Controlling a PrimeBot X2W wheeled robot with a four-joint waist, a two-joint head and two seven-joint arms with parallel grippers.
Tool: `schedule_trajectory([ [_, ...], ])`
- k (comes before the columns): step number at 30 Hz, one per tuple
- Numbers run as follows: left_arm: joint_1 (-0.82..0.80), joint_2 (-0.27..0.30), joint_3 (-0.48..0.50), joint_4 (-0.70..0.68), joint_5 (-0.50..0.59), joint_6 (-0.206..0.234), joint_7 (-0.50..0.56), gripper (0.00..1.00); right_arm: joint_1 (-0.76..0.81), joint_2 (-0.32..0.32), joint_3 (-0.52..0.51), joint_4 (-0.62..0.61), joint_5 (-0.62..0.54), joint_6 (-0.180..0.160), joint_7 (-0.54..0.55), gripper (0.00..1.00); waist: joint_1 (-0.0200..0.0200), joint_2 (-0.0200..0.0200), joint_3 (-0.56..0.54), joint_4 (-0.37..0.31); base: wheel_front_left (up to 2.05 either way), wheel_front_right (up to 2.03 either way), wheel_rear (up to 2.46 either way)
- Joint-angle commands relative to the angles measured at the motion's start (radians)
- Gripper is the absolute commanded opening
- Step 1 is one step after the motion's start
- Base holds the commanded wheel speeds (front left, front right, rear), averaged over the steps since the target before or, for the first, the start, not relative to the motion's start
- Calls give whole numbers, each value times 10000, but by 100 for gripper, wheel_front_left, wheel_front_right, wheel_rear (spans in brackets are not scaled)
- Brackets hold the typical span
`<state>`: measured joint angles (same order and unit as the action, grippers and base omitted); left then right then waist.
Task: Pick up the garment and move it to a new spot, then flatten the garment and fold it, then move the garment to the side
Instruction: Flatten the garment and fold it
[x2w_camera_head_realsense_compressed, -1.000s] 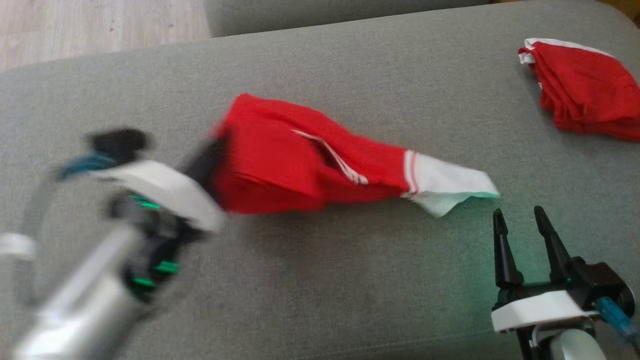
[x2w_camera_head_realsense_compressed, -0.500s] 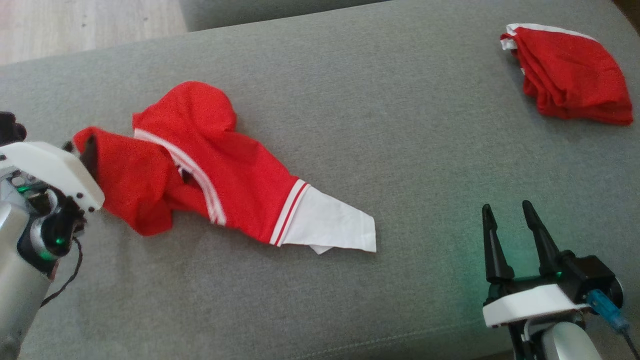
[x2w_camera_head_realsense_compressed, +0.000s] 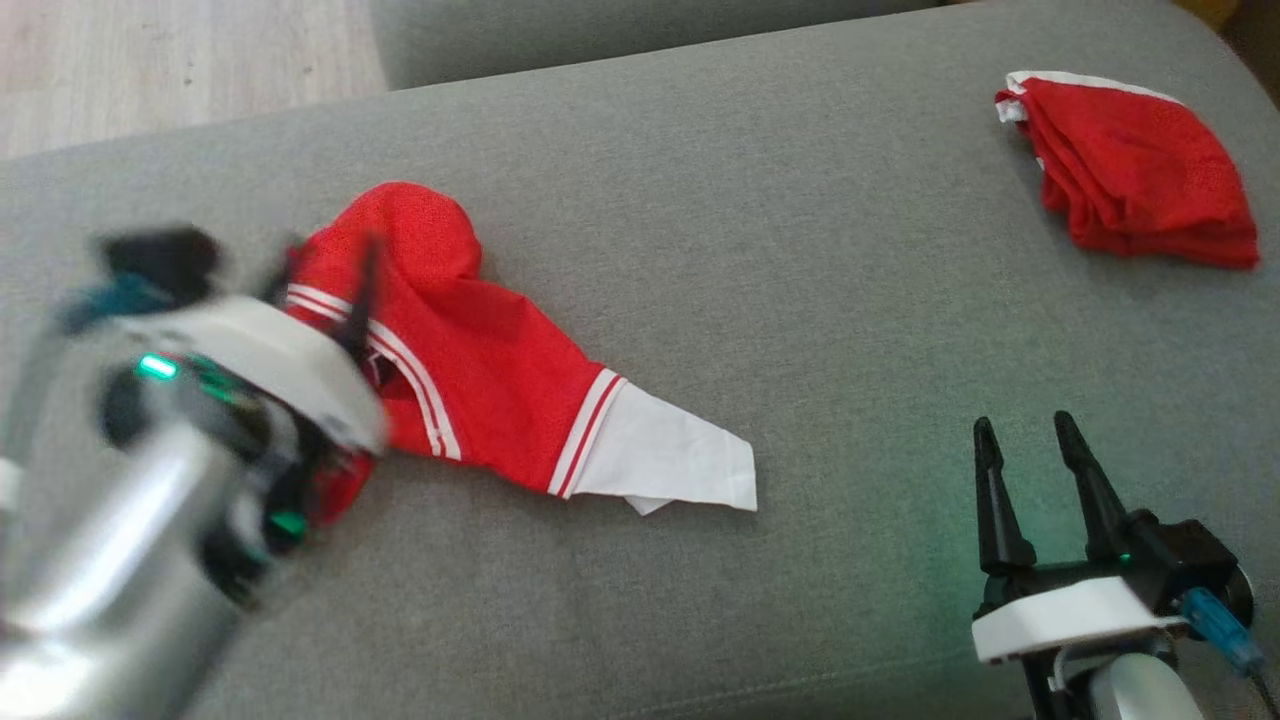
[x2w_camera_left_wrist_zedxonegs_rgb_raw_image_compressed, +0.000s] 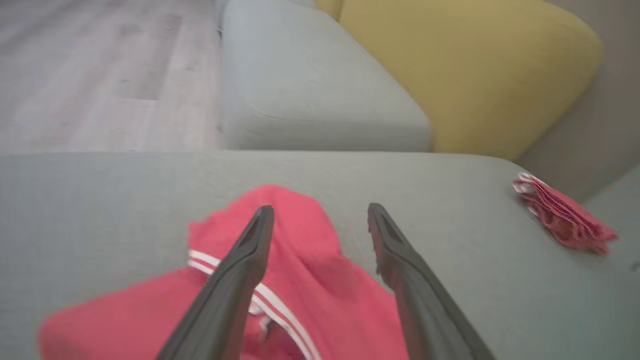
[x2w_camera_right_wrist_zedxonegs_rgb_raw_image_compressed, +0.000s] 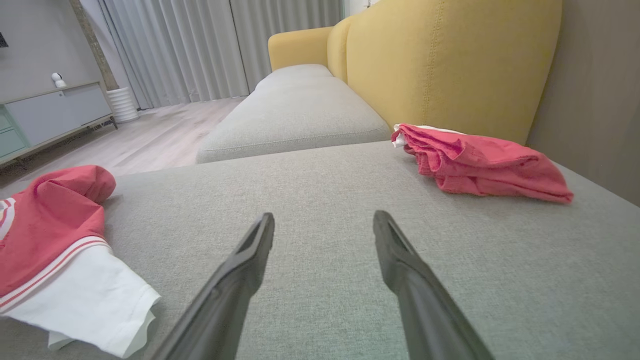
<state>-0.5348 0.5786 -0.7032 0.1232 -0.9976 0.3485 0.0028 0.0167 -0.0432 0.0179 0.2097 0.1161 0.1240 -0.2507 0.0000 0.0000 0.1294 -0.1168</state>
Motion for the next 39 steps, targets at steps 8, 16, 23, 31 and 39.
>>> schedule_trajectory([
  [8, 1242, -1350, -560, 26, -55, 1133, -121, 100, -67, -70, 412, -341, 122, 67, -111, 100, 0, 0, 162, 145, 0, 0, 0],
  [16, 1368, -2017, -446, 1403, -213, 865, -792, 100, -7, -70, 328, -314, -75, 67, -111, 100, 0, 0, 266, 216, 0, 0, 0],
  [23, 1222, -2534, -658, 1972, -352, 261, -858, 100, -101, -70, 411, -271, -112, 67, -111, 100, 0, 0, 268, 188, 0, 0, 0],
  [31, 953, -2746, -758, 2220, -258, 24, -1003, 39, -68, -70, 416, -233, -94, 67, -111, 100, 0, 0, 257, 89, 0, 0, 0],
  [39, 746, -2548, -962, 1832, 22, -20, -960, 0, -18, -70, 395, -212, -77, 67, -111, 100, 0, 0, 168, 29, 0, 0, 0],
])
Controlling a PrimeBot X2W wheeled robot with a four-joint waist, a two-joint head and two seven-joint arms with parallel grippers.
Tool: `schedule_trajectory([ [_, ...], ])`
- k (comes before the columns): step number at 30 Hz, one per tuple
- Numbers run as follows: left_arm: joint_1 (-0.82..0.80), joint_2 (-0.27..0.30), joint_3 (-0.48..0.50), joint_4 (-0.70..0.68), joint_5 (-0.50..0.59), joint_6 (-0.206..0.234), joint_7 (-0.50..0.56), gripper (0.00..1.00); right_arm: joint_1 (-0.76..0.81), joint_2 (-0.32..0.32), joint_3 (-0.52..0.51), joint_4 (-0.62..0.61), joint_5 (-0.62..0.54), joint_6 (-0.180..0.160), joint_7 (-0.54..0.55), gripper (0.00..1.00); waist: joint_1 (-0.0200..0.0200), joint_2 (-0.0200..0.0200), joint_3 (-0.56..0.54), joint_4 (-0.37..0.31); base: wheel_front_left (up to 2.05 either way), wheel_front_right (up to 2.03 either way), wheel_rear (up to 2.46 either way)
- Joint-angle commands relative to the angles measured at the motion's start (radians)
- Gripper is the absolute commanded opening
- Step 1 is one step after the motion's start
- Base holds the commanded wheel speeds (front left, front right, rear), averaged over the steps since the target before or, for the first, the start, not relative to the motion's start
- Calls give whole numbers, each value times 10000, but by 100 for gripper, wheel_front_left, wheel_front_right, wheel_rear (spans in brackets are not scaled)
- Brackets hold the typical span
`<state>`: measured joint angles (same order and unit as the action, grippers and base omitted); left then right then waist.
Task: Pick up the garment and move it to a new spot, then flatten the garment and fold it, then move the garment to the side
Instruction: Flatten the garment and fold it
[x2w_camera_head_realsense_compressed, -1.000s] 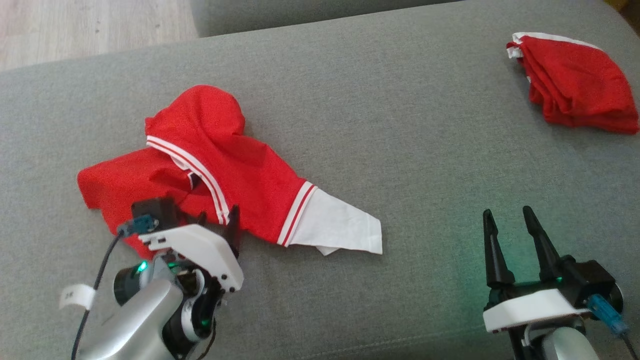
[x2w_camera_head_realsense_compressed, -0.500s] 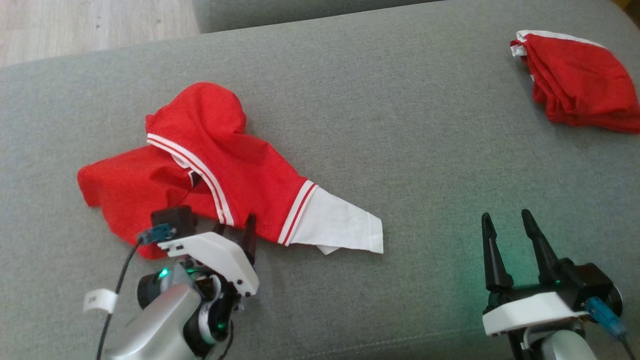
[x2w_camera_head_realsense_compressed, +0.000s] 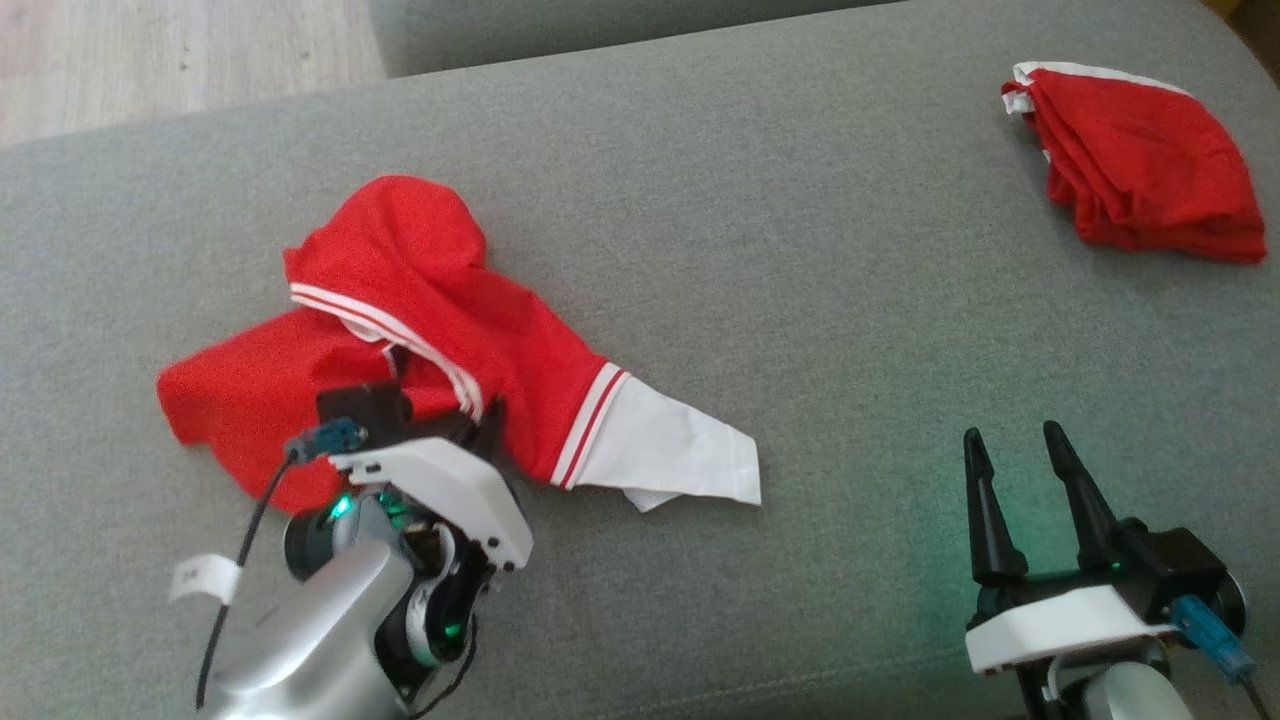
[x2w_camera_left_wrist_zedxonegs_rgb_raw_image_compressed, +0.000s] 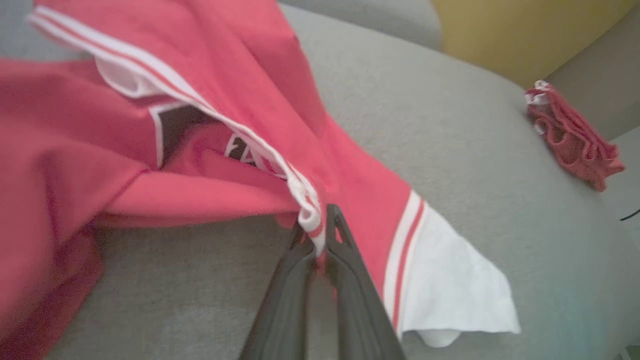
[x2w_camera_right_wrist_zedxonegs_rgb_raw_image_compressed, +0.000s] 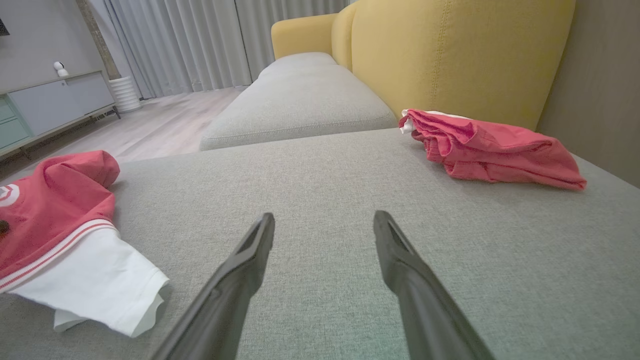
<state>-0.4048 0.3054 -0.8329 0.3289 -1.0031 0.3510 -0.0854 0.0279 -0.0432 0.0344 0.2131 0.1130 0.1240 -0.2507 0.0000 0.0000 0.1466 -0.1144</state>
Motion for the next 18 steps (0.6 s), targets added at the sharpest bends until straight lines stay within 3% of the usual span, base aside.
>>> schedule_trajectory([
  [1, -560, 260, 365, -509, 80, -34, -72, 0, -101, -70, 213, -248, -45, 67, -111, 100, 0, 0, -26, 16, 0, 0, 0],
  [5, -503, 887, 605, -2402, -9, -20, 112, 0, 56, -70, 79, -251, -30, 67, -111, 100, 0, 0, -163, 141, 0, 0, 0],
  [11, -536, 2800, 1436, -6116, -226, 206, 909, 0, 147, -70, 35, -214, 13, 67, -111, 100, 0, 0, -398, 376, 0, 0, 0],
  [18, -643, 4403, 3053, -9414, -1865, -100, 1935, 0, 122, -70, 137, -164, 128, 67, -111, 100, 0, 0, -565, 411, 0, 0, 0],
])
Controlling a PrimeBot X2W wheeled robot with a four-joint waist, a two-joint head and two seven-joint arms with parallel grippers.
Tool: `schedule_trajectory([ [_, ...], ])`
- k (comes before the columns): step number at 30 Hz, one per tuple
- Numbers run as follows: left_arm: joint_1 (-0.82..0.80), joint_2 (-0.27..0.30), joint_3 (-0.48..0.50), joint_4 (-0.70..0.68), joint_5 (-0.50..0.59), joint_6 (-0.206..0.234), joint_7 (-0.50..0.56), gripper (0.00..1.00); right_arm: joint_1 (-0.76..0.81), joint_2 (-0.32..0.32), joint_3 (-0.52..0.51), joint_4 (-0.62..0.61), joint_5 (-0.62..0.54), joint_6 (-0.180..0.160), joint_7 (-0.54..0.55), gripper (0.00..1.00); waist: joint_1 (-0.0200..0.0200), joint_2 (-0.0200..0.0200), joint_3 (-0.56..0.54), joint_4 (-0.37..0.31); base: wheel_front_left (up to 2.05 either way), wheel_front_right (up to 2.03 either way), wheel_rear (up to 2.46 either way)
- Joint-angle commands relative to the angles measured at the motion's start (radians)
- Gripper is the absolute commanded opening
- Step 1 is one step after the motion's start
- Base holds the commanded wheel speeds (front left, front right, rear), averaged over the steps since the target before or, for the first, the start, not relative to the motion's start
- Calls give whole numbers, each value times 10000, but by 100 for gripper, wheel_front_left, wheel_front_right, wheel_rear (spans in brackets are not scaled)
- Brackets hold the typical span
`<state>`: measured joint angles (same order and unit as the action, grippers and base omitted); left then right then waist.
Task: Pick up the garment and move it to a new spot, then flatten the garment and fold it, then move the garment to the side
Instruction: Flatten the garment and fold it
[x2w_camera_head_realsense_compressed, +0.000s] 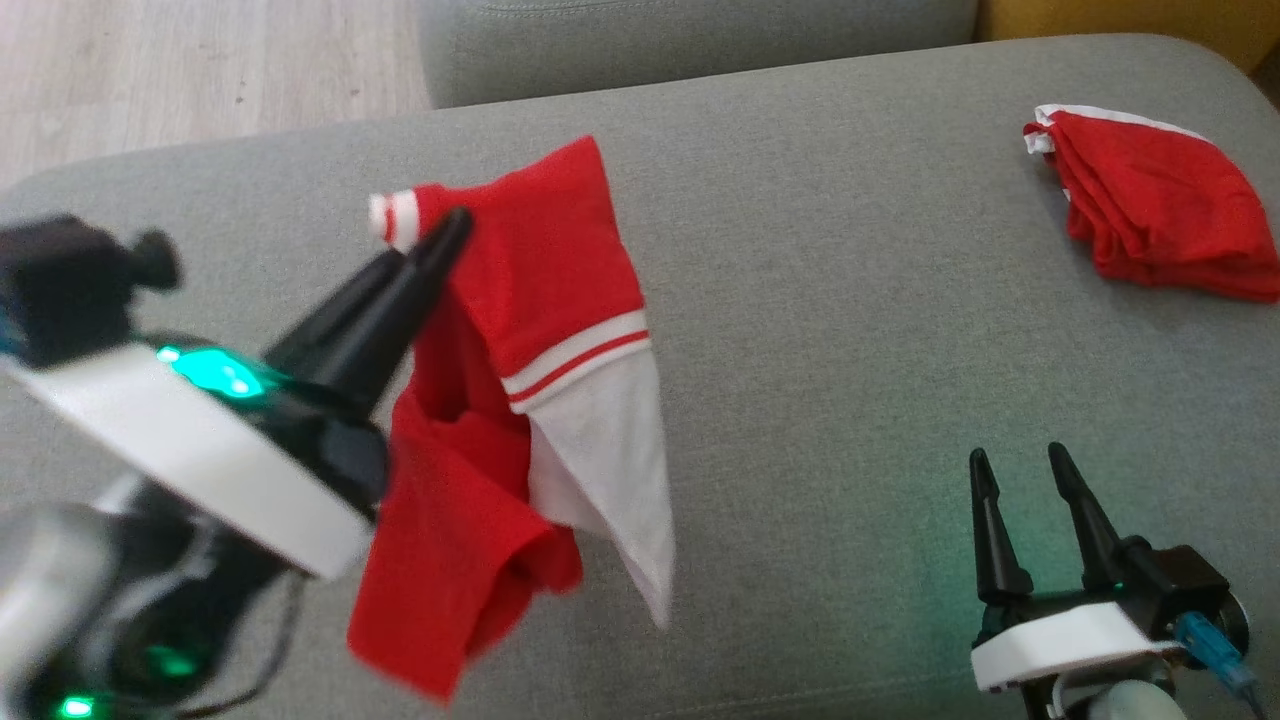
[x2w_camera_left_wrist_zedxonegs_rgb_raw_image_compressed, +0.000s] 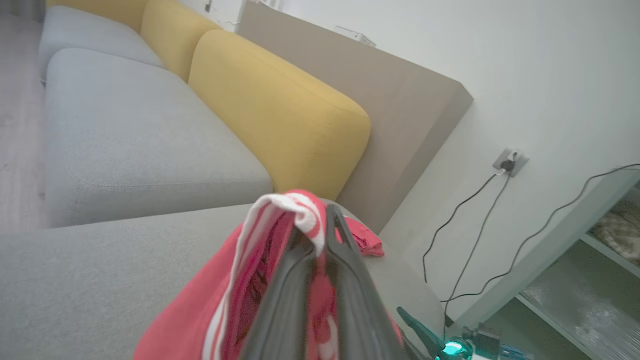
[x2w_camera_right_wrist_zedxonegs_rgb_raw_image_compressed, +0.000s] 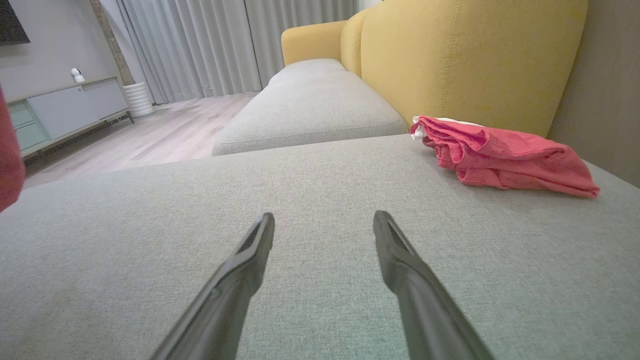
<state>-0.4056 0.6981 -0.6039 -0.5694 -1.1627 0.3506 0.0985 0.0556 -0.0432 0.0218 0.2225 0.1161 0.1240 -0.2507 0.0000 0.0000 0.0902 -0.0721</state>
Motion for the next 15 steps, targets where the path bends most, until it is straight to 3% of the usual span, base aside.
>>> schedule_trajectory([
  [1, -670, 719, 1009, -613, -514, -189, 248, 0, -166, -70, 288, -253, 115, 67, -111, 100, 0, 0, -1, -30, 0, 0, 0],
  [5, -719, 1442, 1671, -584, -2028, -1062, 1131, 0, -221, -70, 364, -234, 209, 67, -111, 100, 0, 0, 36, -134, 0, 0, 0],
  [8, -892, 1897, 1280, 972, -3065, -2127, 2565, 0, -316, -70, 451, -198, 256, 67, -111, 100, 0, 0, 121, -264, 0, 0, 0],
  [10, -1169, 1744, 733, 2100, -3128, -2447, 3253, 0, -404, -70, 510, -164, 278, 67, -111, 100, 0, 0, 177, -346, 0, 0, 0],
  [15, -2055, 510, -471, 4696, -2669, -2685, 4031, 0, -593, -70, 703, -75, 289, 67, -111, 100, 0, 0, 245, -604, 0, 0, 0],
])
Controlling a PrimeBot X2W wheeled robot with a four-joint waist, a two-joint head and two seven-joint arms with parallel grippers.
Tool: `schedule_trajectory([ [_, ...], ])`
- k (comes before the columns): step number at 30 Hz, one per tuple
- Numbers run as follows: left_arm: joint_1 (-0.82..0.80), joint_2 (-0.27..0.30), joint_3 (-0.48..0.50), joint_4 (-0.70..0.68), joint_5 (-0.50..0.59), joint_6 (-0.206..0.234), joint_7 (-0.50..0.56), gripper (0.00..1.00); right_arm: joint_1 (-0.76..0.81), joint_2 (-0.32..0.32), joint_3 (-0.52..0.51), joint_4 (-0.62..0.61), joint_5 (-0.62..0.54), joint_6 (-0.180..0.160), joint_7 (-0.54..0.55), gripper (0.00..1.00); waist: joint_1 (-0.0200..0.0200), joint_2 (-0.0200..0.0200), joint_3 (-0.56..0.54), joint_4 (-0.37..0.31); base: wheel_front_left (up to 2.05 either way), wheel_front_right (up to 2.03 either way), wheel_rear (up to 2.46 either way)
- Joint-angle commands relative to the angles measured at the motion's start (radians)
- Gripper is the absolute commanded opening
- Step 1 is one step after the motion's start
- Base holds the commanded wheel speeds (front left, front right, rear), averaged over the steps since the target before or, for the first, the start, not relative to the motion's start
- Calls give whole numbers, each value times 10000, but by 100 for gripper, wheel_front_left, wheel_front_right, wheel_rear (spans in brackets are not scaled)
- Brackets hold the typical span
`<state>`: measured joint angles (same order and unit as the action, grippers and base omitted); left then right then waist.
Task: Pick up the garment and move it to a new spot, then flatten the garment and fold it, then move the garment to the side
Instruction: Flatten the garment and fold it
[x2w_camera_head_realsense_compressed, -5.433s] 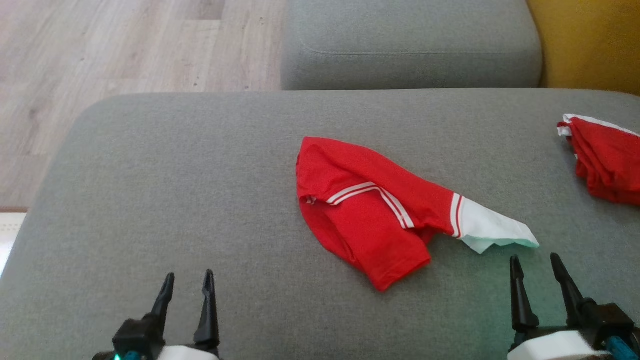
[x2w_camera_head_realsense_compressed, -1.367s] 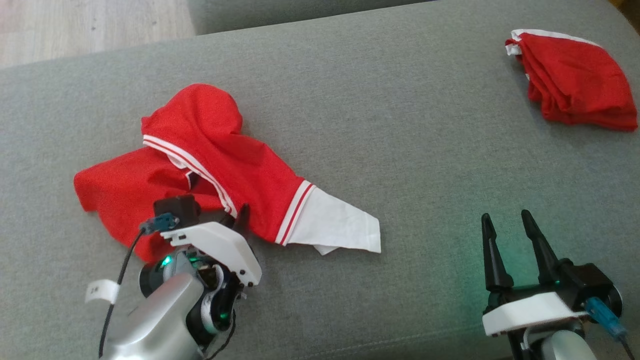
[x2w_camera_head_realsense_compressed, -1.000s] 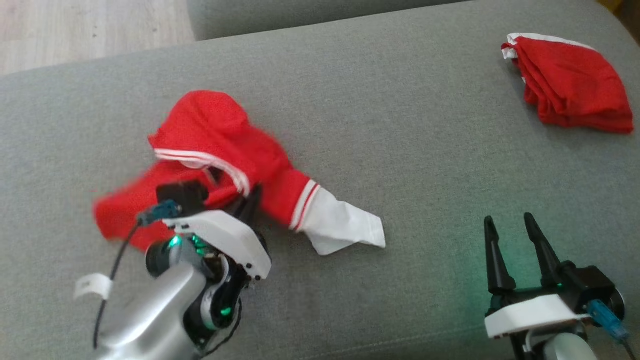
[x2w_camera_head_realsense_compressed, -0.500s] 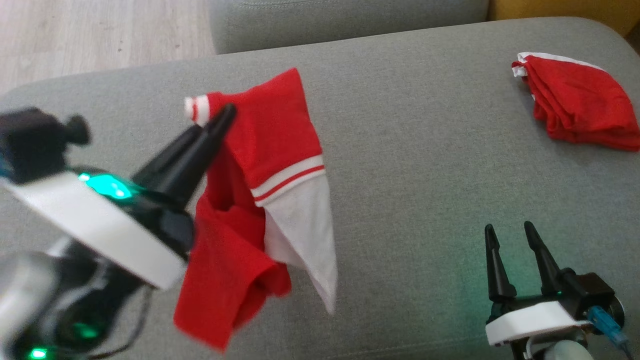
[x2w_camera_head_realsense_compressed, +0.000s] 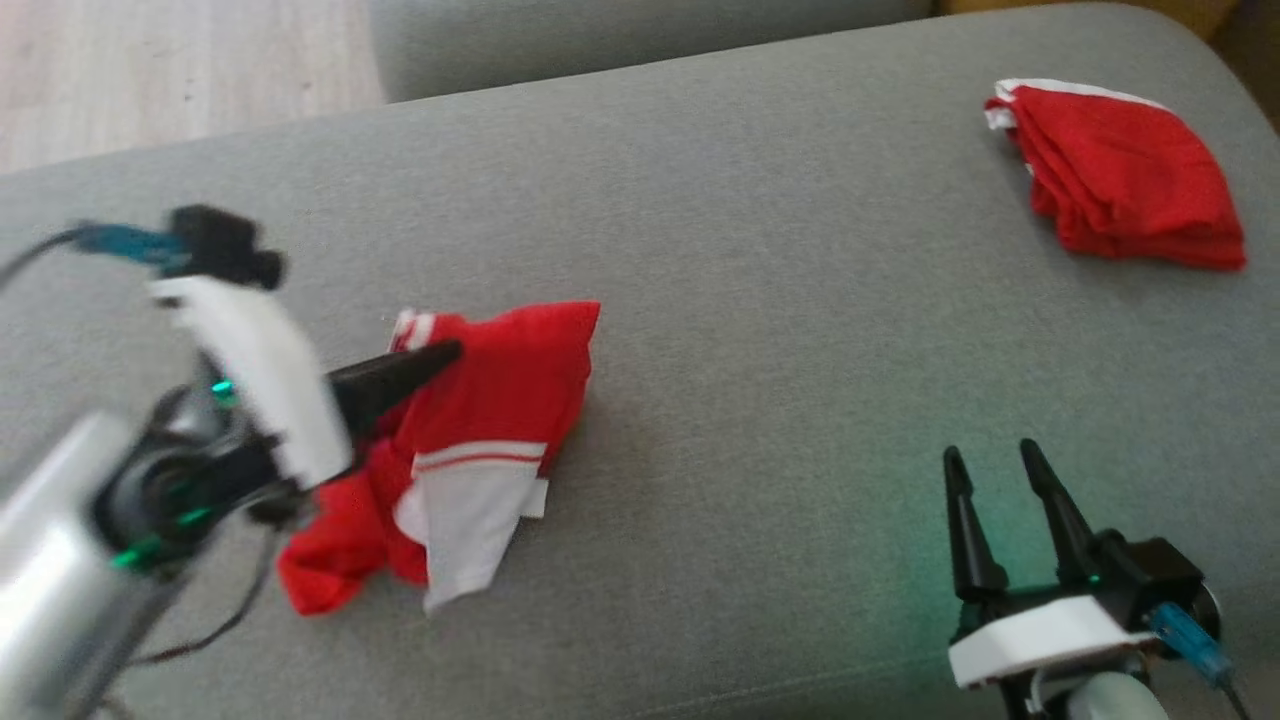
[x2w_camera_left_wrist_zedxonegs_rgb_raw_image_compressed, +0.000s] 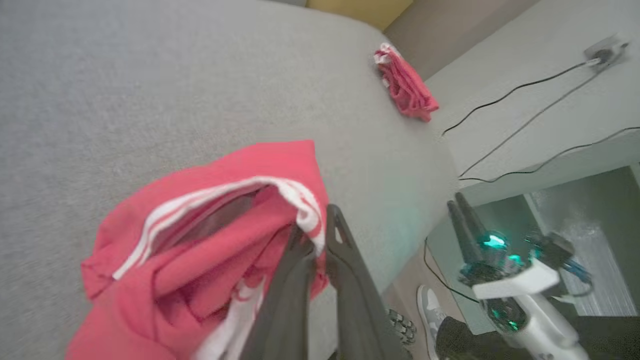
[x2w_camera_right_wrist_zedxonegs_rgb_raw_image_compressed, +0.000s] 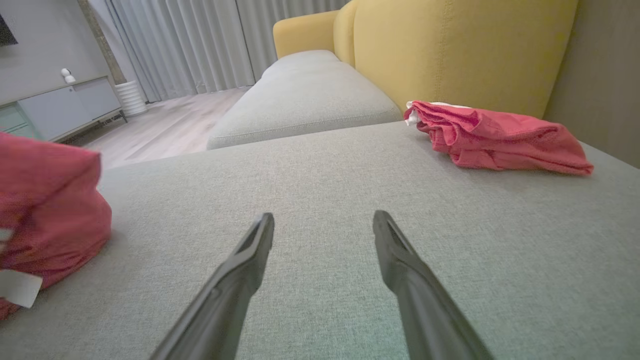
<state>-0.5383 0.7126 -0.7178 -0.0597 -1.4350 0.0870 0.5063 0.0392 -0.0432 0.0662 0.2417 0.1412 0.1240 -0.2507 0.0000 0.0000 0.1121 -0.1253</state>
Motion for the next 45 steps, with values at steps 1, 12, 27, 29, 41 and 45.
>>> schedule_trajectory([
  [1, -986, -29, 439, 290, 319, -47, -94, 0, -482, -70, 324, -241, 31, 67, -111, 100, 0, 0, 40, -168, 0, 0, 0],
  [12, -2877, -4524, 478, 5612, 1414, 70, -3392, 100, -535, -70, 443, -46, 150, 67, -111, 100, 0, 0, 110, -1043, 0, 0, 0],
  [27, -1566, -3841, -1133, 4909, 4156, 897, -5689, 100, 16, -70, 3, -117, 203, 67, -111, 100, 0, 0, -492, -768, 0, 0, 0],
  [29, -917, -3465, -1426, 4091, 4428, 1501, -5552, 100, 126, -70, -112, -169, 235, 67, -111, 100, 0, 0, -485, -635, 0, 0, 0],
  [41, 726, -2288, -2719, 1643, 5798, 4190, -4640, 100, 177, -70, -21, -238, 231, 67, -111, 100, 0, 0, -383, -11, 0, 0, 0],
  [45, 701, -2192, -2797, 1529, 5904, 4364, -4504, 100, 150, -70, -24, -228, 186, 67, -111, 100, 0, 0, -366, 26, 0, 0, 0],
])
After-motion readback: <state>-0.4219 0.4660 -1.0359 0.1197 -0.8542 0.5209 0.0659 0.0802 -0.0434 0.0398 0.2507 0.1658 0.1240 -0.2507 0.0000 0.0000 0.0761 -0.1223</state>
